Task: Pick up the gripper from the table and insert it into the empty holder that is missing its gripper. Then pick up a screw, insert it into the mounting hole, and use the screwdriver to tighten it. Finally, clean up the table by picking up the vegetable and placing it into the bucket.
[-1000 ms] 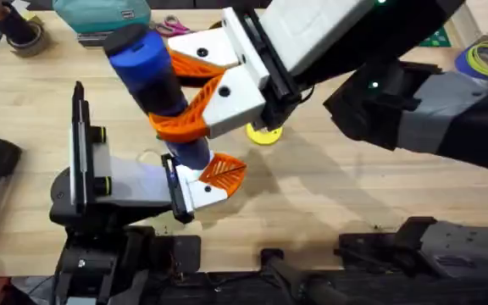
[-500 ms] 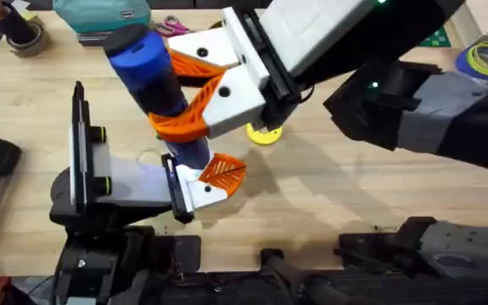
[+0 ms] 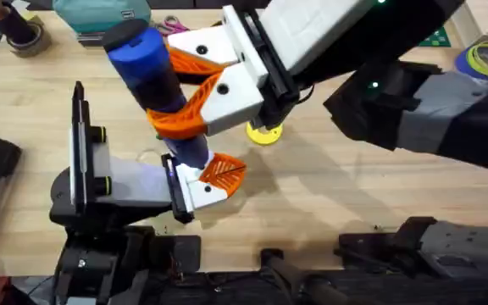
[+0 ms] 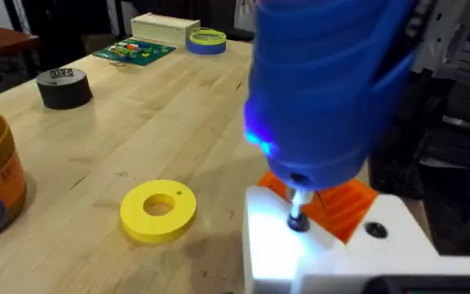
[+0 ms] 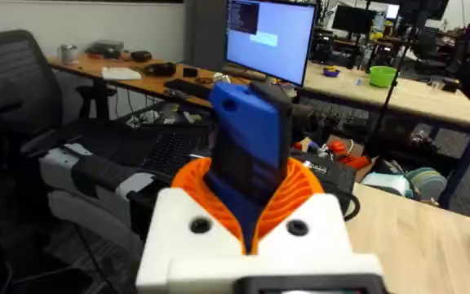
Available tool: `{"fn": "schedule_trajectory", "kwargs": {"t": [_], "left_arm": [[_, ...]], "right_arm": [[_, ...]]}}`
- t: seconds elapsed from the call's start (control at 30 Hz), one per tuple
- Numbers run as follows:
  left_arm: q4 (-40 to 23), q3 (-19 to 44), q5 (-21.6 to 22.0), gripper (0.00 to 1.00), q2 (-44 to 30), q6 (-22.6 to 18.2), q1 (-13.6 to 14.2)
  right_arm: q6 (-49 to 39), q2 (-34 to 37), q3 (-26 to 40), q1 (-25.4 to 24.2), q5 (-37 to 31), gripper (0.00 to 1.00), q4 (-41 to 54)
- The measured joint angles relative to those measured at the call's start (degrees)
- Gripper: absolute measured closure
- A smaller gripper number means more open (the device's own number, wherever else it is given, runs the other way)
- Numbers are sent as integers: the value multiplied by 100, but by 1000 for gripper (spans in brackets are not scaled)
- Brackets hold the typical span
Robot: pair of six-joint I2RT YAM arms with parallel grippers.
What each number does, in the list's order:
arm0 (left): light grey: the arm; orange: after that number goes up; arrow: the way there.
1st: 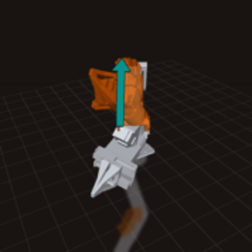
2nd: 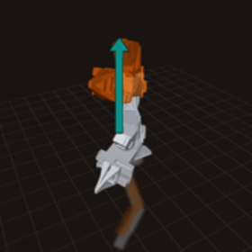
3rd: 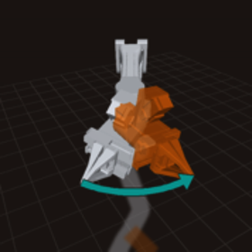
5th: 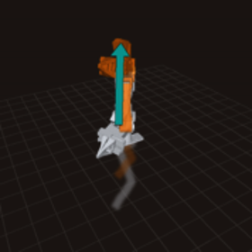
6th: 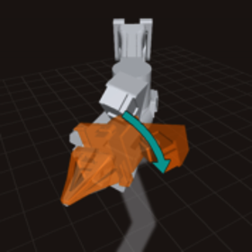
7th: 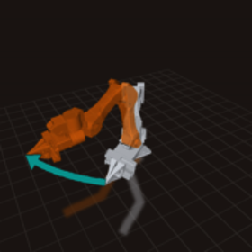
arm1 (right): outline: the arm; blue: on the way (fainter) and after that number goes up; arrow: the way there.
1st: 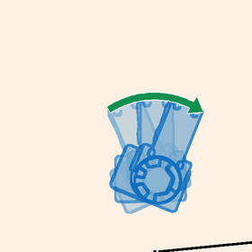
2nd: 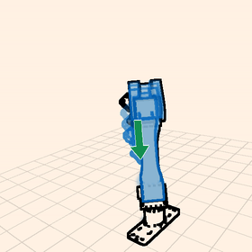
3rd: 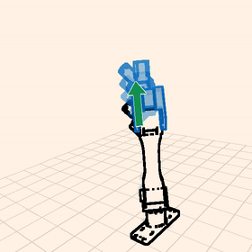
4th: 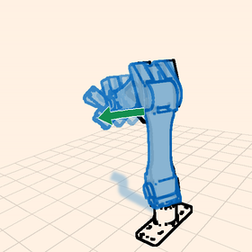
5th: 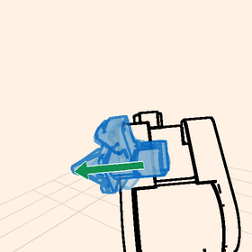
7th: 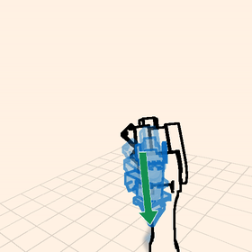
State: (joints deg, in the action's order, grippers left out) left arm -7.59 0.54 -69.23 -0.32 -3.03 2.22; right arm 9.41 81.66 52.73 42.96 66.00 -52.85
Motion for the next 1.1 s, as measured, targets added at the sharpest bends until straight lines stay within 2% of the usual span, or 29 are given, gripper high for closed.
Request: {"fn": "schedule_trajectory", "kwargs": {"t": [1.1], "left_arm": [[0, 0, -2, 989, 0, 0, 0]], "right_arm": [[-6, -2, 0, 0, -37, 978, 231]]}}
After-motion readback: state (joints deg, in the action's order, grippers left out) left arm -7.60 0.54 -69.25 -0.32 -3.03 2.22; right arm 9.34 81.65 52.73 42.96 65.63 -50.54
